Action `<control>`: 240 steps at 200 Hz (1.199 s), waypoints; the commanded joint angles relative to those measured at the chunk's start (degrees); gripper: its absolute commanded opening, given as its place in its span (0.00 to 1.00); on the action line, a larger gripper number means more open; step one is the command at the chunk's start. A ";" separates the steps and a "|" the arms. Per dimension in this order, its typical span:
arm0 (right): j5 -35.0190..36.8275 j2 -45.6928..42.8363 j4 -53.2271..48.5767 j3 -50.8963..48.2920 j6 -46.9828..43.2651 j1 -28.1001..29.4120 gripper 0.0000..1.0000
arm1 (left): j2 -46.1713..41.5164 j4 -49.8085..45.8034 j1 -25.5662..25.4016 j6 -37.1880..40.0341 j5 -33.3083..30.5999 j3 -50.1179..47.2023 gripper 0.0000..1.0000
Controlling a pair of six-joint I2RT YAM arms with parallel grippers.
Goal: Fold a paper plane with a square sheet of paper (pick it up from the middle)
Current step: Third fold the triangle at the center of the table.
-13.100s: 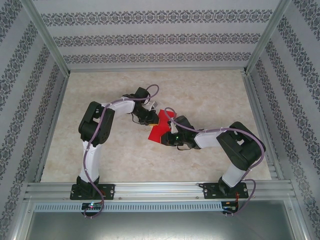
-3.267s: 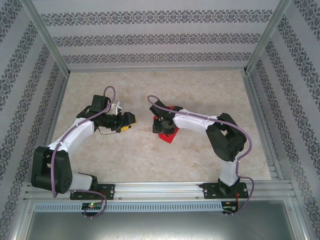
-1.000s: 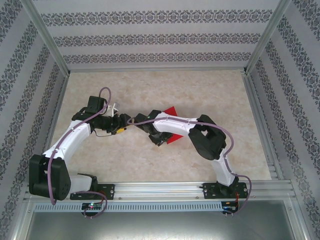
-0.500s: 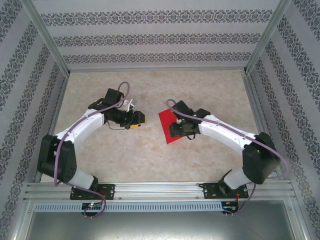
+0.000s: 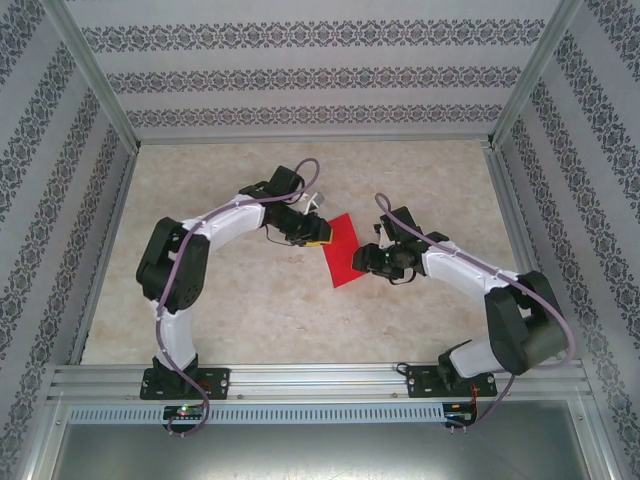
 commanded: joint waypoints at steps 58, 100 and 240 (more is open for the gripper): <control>-8.96 2.79 6.90 -1.24 2.55 -0.76 0.26 | 10.88 -2.44 -2.22 4.49 -1.81 7.82 0.28; -9.68 2.11 6.62 -0.92 3.07 -0.21 0.22 | 14.13 -3.69 -2.39 5.35 -2.99 9.60 0.27; -10.64 3.81 6.90 2.00 5.02 1.36 0.13 | 17.44 -6.96 -2.56 7.81 -3.82 12.34 0.27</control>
